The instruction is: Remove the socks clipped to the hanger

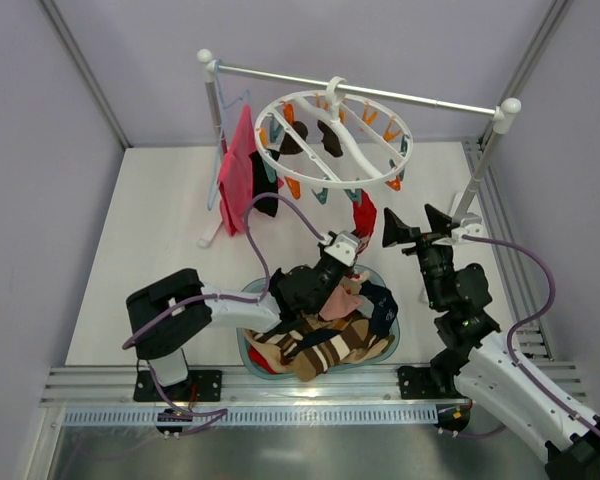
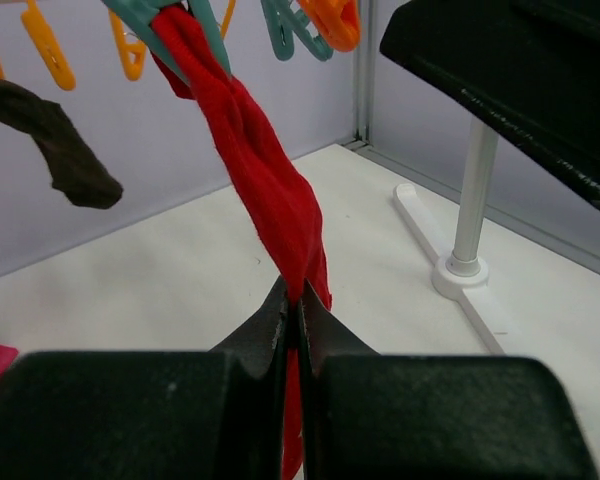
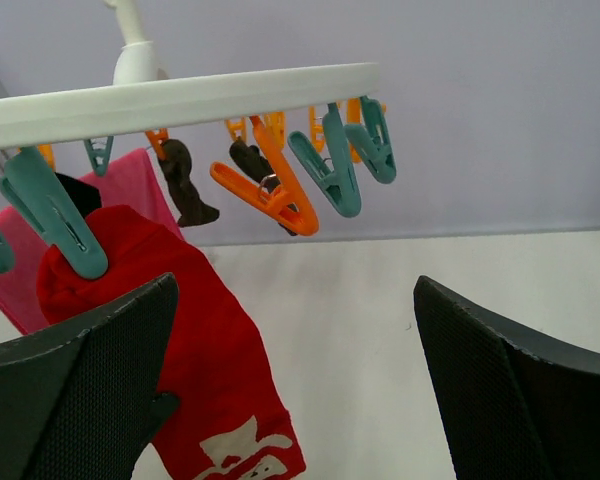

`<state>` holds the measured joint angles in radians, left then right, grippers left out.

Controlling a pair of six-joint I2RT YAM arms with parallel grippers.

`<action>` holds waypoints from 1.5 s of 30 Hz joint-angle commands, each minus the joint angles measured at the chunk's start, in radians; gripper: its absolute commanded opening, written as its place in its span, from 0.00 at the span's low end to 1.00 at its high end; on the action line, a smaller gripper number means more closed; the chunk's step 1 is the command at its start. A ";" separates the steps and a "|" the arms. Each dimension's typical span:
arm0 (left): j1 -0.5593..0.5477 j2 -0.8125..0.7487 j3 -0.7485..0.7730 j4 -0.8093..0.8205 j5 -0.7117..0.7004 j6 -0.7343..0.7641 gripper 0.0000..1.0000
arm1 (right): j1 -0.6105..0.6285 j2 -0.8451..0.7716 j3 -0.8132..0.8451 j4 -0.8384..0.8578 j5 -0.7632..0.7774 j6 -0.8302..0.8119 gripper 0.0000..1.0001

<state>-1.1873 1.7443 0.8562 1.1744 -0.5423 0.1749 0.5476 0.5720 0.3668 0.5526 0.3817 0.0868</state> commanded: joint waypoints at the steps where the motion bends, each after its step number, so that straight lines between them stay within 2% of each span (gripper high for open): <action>1: -0.003 -0.066 -0.028 0.087 -0.024 0.023 0.00 | 0.005 0.028 0.069 0.047 -0.098 -0.013 1.00; 10: -0.001 -0.193 -0.077 -0.053 0.080 0.017 0.00 | 0.058 0.060 0.162 -0.043 -0.149 -0.042 0.99; 15: 0.021 -0.244 -0.059 -0.214 0.228 -0.027 0.00 | 0.133 0.100 0.185 -0.049 -0.064 -0.081 1.00; 17: 0.032 -0.247 -0.049 -0.245 0.298 -0.040 0.00 | 0.161 0.101 0.182 -0.049 -0.037 -0.106 1.00; 24: 0.038 -0.190 0.023 -0.324 0.404 -0.051 0.00 | 0.210 0.040 0.167 -0.080 0.023 -0.133 1.00; 30: 0.037 -0.170 0.046 -0.334 0.424 -0.060 0.00 | 0.244 0.031 0.184 -0.138 0.034 -0.156 1.00; 45: 0.037 -0.229 -0.006 -0.354 0.400 -0.046 0.00 | 0.334 0.196 0.287 -0.138 0.141 -0.234 1.00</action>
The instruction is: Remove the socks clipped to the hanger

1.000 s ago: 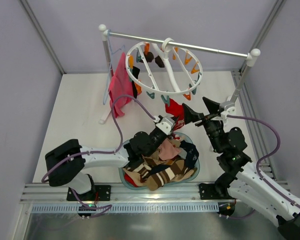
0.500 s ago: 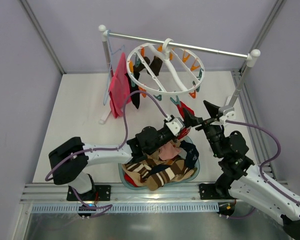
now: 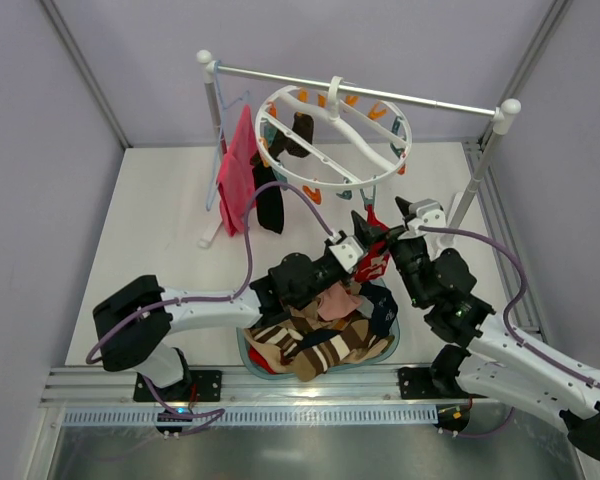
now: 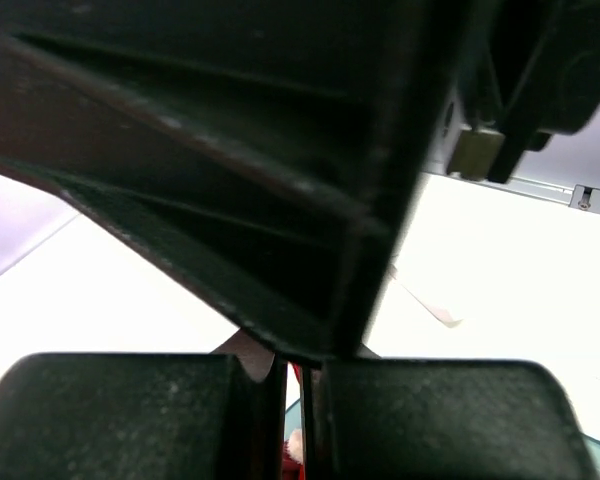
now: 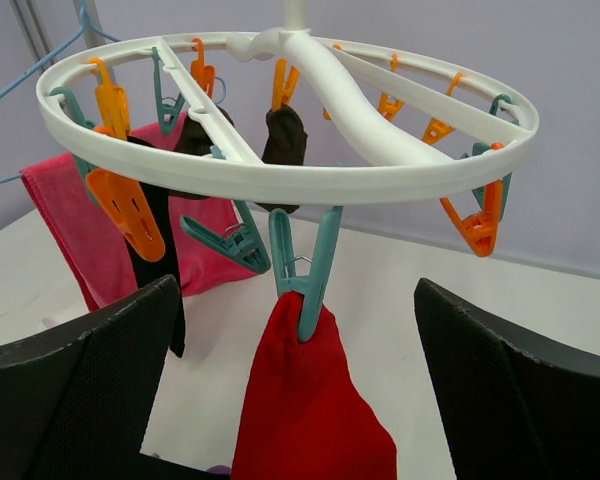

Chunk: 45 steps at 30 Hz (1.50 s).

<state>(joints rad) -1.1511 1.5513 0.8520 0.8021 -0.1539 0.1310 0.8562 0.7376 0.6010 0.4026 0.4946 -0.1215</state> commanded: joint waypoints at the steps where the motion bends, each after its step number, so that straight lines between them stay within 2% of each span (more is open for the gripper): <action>1: 0.001 -0.037 -0.002 0.017 0.013 -0.001 0.00 | 0.027 0.040 0.055 0.015 0.042 -0.029 1.00; 13: 0.001 -0.049 -0.021 0.029 0.037 -0.007 0.00 | 0.030 0.187 0.100 0.120 0.213 -0.079 0.99; 17: 0.001 -0.062 -0.031 0.031 0.043 -0.007 0.00 | 0.030 0.227 0.114 0.189 0.231 -0.110 0.90; 18: 0.001 -0.066 -0.036 0.031 0.047 -0.007 0.00 | 0.030 0.233 0.114 0.205 0.229 -0.119 0.82; 22: 0.002 -0.077 -0.044 0.029 0.051 -0.005 0.00 | 0.030 0.255 0.102 0.281 0.213 -0.151 0.64; 23: 0.001 -0.077 -0.045 0.029 0.051 -0.005 0.00 | 0.030 0.258 0.097 0.307 0.208 -0.159 0.56; 25: 0.001 -0.080 -0.047 0.028 0.051 -0.005 0.00 | 0.030 0.258 0.089 0.335 0.199 -0.168 0.48; 26: 0.001 -0.080 -0.048 0.026 0.051 -0.004 0.00 | 0.030 0.259 0.086 0.343 0.197 -0.173 0.36; 29: 0.001 -0.082 -0.047 0.019 0.050 -0.002 0.00 | 0.030 0.252 0.068 0.378 0.183 -0.181 0.11; 30: 0.001 -0.079 -0.047 0.017 0.050 0.001 0.00 | 0.030 0.246 0.065 0.378 0.176 -0.184 0.09; 34: 0.001 -0.077 -0.042 0.003 0.044 0.004 0.00 | 0.029 0.241 0.065 0.369 0.154 -0.185 0.04; 43: 0.001 -0.091 -0.048 -0.001 0.027 0.010 0.00 | 0.030 0.224 0.068 0.334 0.136 -0.164 0.04; 45: 0.001 -0.109 -0.059 0.000 0.013 0.007 0.00 | 0.029 0.224 0.065 0.326 0.148 -0.153 0.19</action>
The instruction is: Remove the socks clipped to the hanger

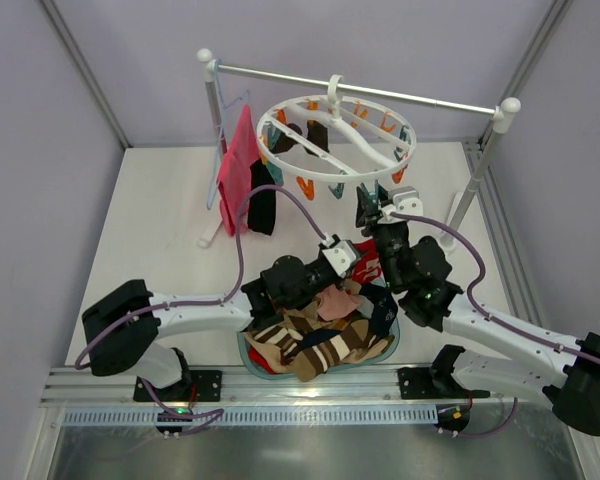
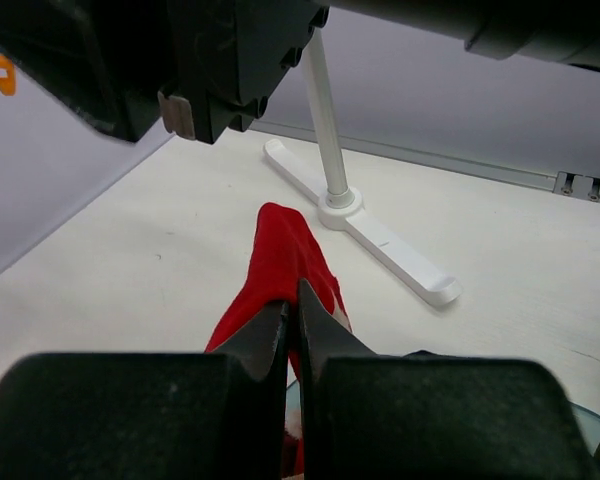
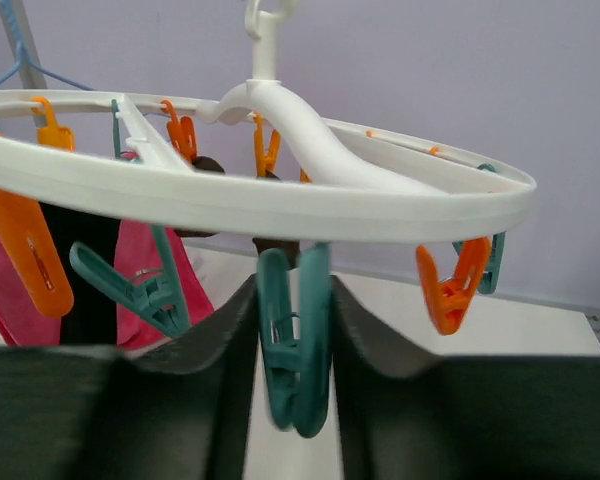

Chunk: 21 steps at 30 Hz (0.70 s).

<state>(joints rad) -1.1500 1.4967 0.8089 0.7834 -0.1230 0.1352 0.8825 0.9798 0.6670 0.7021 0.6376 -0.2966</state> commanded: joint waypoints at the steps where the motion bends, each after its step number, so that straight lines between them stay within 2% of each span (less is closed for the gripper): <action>1: -0.001 -0.061 -0.020 0.019 -0.023 0.003 0.00 | 0.003 -0.020 -0.003 0.027 0.010 0.027 0.48; 2: -0.001 -0.070 -0.023 0.019 -0.033 0.001 0.00 | 0.004 -0.027 -0.012 0.027 0.014 0.033 0.61; 3: -0.002 -0.085 -0.025 0.016 -0.035 -0.005 0.00 | 0.004 -0.033 -0.017 0.027 0.019 0.037 0.69; 4: -0.001 -0.095 -0.024 -0.004 -0.036 -0.009 0.00 | 0.003 -0.041 -0.023 0.022 0.022 0.040 0.87; 5: -0.002 -0.104 -0.019 -0.016 -0.046 -0.011 0.00 | 0.004 -0.050 -0.032 0.016 0.022 0.045 0.91; 10: -0.002 -0.188 0.027 -0.125 -0.089 -0.016 0.00 | 0.001 -0.131 -0.078 -0.009 0.011 0.077 1.00; 13: -0.002 -0.249 0.055 -0.183 -0.096 -0.017 0.00 | 0.003 -0.173 -0.113 -0.010 0.022 0.085 0.99; 18: -0.002 -0.349 0.084 -0.303 -0.044 -0.077 0.00 | 0.003 -0.197 -0.152 -0.015 0.073 0.074 1.00; 21: -0.001 -0.424 0.052 -0.341 0.011 -0.129 0.00 | 0.000 -0.208 -0.162 -0.013 0.106 0.063 1.00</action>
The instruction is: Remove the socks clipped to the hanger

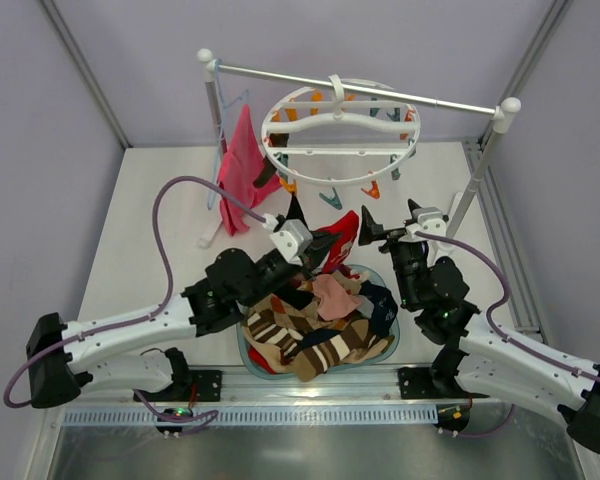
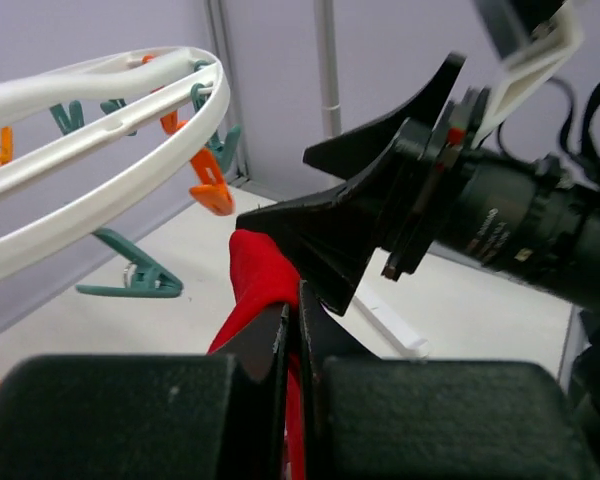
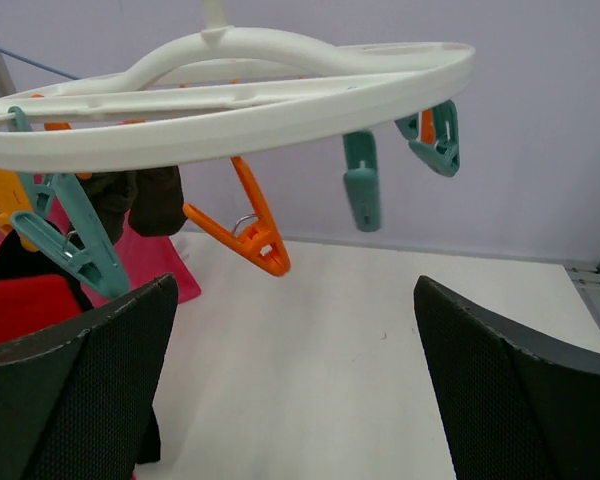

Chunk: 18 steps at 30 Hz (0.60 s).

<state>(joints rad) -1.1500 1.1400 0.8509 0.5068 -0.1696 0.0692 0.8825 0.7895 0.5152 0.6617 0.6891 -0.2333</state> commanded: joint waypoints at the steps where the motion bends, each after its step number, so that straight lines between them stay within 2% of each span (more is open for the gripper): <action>1: -0.004 -0.086 -0.006 -0.070 0.077 -0.093 0.00 | 0.001 -0.019 -0.014 0.029 0.059 -0.001 1.00; 5: -0.023 -0.190 -0.113 -0.071 0.116 -0.161 0.00 | -0.002 -0.061 -0.037 0.026 0.067 0.006 1.00; 9: -0.095 -0.255 -0.229 -0.041 0.017 -0.170 0.00 | -0.004 -0.093 -0.052 0.013 0.063 0.018 1.00; 12: -0.140 -0.238 -0.308 -0.007 -0.024 -0.189 0.00 | -0.007 -0.102 -0.060 0.010 0.064 0.020 1.00; 18: -0.227 -0.102 -0.412 0.073 -0.100 -0.226 0.00 | -0.014 -0.101 -0.061 0.009 0.072 0.019 1.00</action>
<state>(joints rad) -1.3426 0.9985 0.4595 0.4919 -0.2016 -0.1223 0.8745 0.6964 0.4557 0.6529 0.7391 -0.2291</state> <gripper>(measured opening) 0.003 0.996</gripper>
